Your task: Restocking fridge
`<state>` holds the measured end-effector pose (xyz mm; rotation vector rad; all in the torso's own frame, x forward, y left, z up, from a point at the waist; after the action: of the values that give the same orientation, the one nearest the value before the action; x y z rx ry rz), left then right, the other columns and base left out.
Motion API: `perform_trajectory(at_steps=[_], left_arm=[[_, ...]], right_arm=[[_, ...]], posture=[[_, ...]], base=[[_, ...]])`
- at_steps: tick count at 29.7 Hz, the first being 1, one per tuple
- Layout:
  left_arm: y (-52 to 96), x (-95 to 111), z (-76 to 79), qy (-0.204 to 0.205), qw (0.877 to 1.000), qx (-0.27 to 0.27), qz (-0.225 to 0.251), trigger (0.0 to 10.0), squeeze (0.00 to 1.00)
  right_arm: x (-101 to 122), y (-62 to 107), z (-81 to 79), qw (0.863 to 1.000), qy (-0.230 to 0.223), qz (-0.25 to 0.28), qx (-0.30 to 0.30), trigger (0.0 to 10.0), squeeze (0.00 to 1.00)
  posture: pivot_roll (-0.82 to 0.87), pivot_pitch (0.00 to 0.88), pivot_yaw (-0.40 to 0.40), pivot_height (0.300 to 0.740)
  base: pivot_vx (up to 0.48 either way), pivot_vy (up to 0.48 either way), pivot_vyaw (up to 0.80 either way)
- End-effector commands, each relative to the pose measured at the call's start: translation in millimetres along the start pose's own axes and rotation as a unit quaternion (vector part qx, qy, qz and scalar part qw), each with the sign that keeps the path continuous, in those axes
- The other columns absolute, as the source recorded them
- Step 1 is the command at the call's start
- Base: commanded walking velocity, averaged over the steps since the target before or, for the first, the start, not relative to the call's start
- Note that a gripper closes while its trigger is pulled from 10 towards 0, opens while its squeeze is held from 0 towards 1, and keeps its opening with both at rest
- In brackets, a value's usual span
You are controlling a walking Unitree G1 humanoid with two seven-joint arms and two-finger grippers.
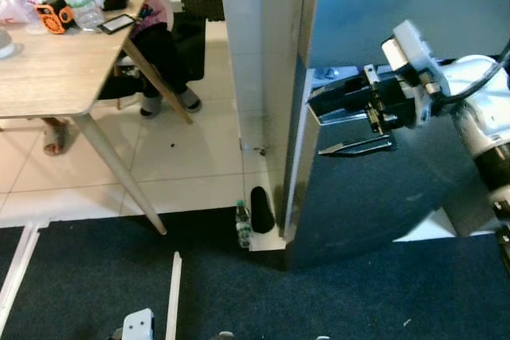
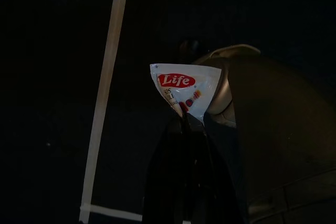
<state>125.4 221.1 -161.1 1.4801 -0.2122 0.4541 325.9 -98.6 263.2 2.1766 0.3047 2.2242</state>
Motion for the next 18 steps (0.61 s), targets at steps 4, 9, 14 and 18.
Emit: perform_trajectory(at_steps=[4, 9, 14, 18], left_arm=[[-1.0, -18.2, 16.6, 0.004, 0.999, -0.023, -0.027, 10.0, 0.00], [-1.1, -17.4, 16.4, 0.004, 0.999, -0.022, -0.026, 10.0, 0.00], [-1.6, -9.6, 12.5, 0.014, 1.000, -0.014, -0.012, 10.0, 0.00], [-2.0, 3.1, 5.9, 0.021, 1.000, -0.003, 0.007, 10.0, 0.00]], right_arm=[[-44.2, -16.4, -21.5, 0.997, -0.062, -0.007, 0.042, 10.0, 0.00], [-64.2, -21.3, -27.5, 0.995, -0.086, -0.020, 0.049, 10.0, 0.00], [-185.4, -17.7, -44.3, 0.961, -0.254, -0.099, -0.049, 10.0, 0.00], [-258.8, -2.5, -50.5, 0.901, -0.365, -0.126, -0.198, 10.0, 0.00]], posture=[[-0.02, 0.054, -0.026, 0.740], [-0.01, 0.046, -0.028, 0.740], [0.00, 0.026, -0.035, 0.740], [0.00, 0.019, -0.033, 0.740]], base=[[0.000, 0.000, 0.00], [0.000, 0.000, 0.00], [0.000, 0.000, 0.00], [0.000, 0.000, 0.00]])
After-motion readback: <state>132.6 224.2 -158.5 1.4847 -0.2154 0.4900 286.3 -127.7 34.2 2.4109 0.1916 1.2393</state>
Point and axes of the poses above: a point about 5 cm out from each wrist's last joint towards the gripper, its own y axis pointing back from the gripper into the wrist, its own x axis along the axis of the wrist's last joint, z = x × y, the point moved 6 cm from there along -y, pointing out of the wrist towards the gripper, and after that the axes turned 10 degrees about -y, right-handed, at the moved point
